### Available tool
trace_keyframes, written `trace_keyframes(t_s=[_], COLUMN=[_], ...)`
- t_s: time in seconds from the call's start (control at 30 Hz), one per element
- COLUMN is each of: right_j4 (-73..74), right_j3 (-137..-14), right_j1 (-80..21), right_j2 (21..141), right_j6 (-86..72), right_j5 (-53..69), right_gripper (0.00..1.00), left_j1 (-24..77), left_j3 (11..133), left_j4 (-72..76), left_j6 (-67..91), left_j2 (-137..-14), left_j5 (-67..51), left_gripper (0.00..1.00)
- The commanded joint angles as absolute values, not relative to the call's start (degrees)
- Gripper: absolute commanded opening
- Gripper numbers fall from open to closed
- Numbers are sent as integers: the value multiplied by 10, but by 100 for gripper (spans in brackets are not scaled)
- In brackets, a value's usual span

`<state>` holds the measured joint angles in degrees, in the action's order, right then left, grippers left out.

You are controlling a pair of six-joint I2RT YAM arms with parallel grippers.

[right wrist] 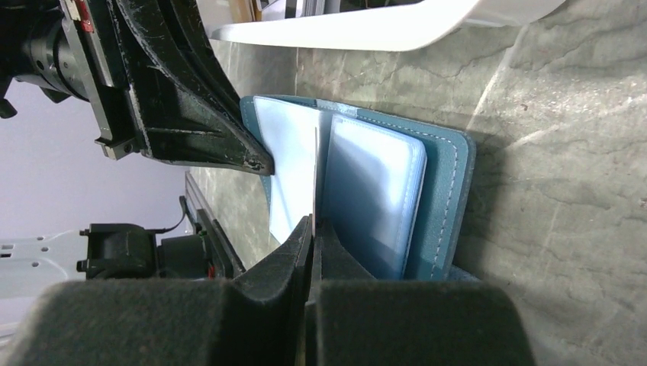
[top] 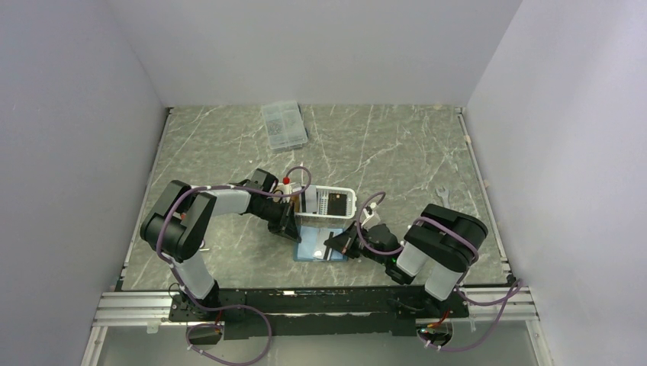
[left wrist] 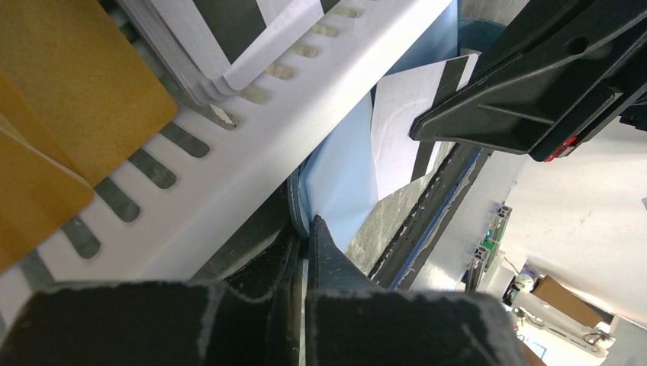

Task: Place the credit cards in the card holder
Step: Insert the credit card into the card holder.

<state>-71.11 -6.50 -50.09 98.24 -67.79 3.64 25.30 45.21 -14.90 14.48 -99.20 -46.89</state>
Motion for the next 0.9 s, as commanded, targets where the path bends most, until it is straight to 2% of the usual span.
trace_keyframes(t_s=[0.0,0.87], right_j4=[-718,-689], right_j3=[-62,-114], right_j1=[-505,-495], right_j2=[993,1049], right_j6=[-675,-676], right_j5=[49,114], right_gripper=[0,0], left_j1=[251,252], left_j3=[454,458], left_j4=[-156,-158], left_j6=[134,135], left_j2=[-982,-983], left_j5=[-458,-468], left_gripper=[6,13])
